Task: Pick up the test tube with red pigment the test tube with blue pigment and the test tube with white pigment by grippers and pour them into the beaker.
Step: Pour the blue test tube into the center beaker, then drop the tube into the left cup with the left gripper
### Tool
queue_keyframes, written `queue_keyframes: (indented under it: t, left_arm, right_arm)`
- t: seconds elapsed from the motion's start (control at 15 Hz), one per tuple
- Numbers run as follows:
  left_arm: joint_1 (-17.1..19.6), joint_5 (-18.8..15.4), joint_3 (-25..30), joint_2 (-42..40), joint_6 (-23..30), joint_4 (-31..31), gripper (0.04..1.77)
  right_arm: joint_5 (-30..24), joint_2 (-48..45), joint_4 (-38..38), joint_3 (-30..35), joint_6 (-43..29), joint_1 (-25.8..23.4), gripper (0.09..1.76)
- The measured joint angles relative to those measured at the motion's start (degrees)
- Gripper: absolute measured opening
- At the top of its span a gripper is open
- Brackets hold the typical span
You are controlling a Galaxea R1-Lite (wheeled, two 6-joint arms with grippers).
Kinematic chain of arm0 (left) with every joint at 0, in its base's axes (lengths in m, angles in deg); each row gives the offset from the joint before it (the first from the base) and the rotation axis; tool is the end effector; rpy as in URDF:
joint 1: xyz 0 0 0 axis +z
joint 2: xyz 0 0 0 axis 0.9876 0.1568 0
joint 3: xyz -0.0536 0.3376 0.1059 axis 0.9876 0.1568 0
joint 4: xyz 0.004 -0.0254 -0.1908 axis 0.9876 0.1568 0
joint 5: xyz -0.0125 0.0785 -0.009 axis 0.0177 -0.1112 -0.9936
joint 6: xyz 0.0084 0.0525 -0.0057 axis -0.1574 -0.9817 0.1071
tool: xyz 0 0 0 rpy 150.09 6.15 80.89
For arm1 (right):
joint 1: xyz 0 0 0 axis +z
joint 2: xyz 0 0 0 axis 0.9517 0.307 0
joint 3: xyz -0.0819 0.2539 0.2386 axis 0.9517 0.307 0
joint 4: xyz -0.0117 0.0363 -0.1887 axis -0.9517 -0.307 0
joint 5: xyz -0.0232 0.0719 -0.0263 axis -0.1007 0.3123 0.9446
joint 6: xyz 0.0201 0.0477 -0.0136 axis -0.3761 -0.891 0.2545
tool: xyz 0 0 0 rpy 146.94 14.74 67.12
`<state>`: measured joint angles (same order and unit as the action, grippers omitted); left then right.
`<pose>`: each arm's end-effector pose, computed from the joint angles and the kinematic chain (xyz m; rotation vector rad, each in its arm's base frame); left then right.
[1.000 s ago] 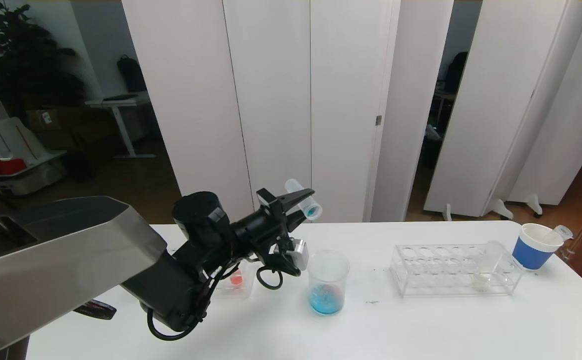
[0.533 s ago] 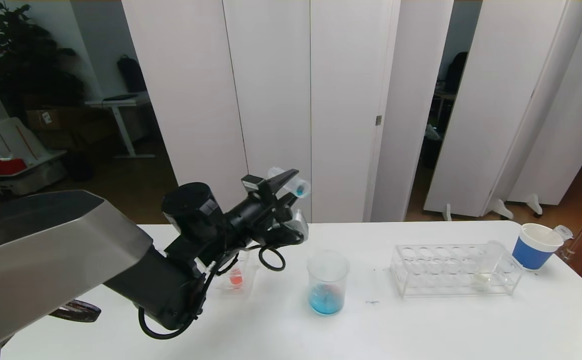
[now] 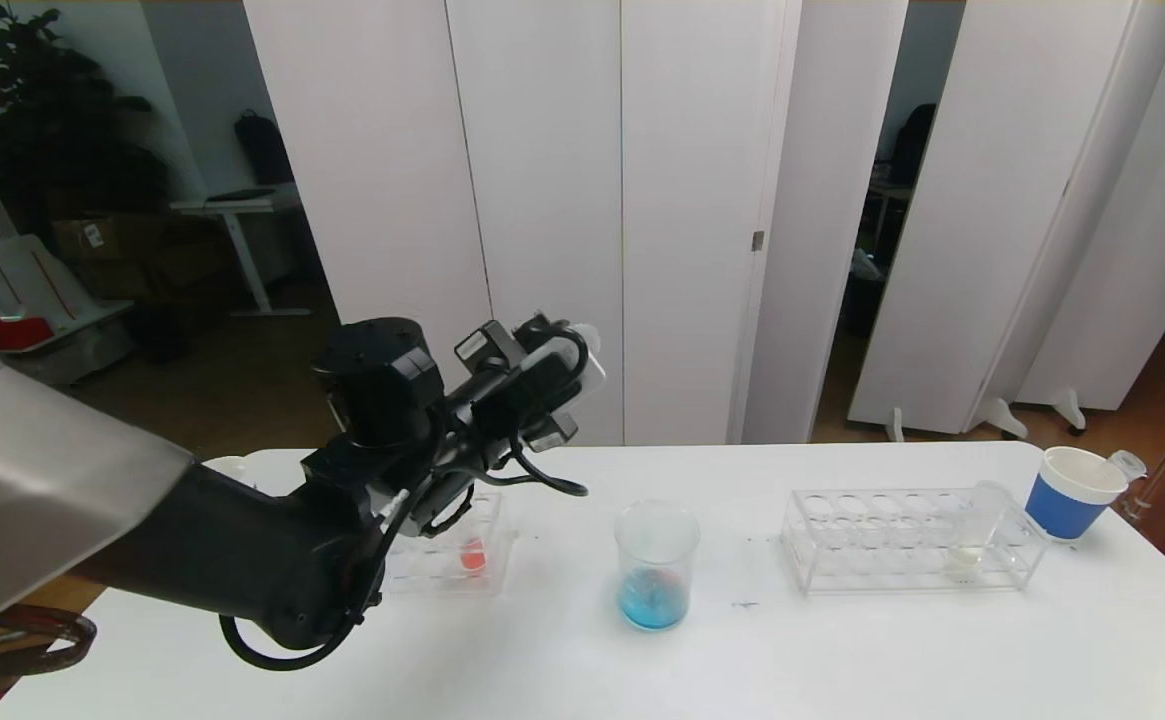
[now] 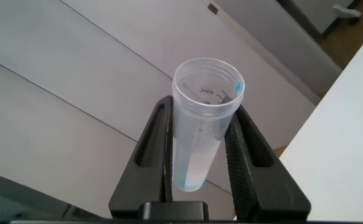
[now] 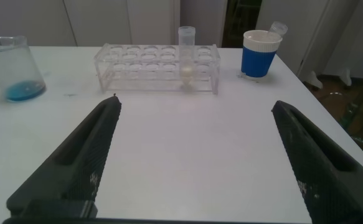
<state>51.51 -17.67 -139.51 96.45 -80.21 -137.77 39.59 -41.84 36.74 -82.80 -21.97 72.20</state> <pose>0.3702 -0.2089 0.2228 0.8584 -0.3462 -0.4136 -0.0475 -0.0005 0.0770 0.0224 -0.0093 -0.0061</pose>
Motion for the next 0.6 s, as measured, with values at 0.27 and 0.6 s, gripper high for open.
queue_keyframes:
  t: [0.27,0.6]
  left_arm:
    - [-0.7,1.1,-1.8,-4.9,12.7,12.0,0.58]
    - [-1.0,2.1,-3.4,-9.3,23.0,19.7,0.58]
  right_arm:
    - [0.0,0.0,0.0,0.0,0.0,0.0,1.74]
    - [0.0,0.0,0.0,0.0,0.0,0.0,1.74]
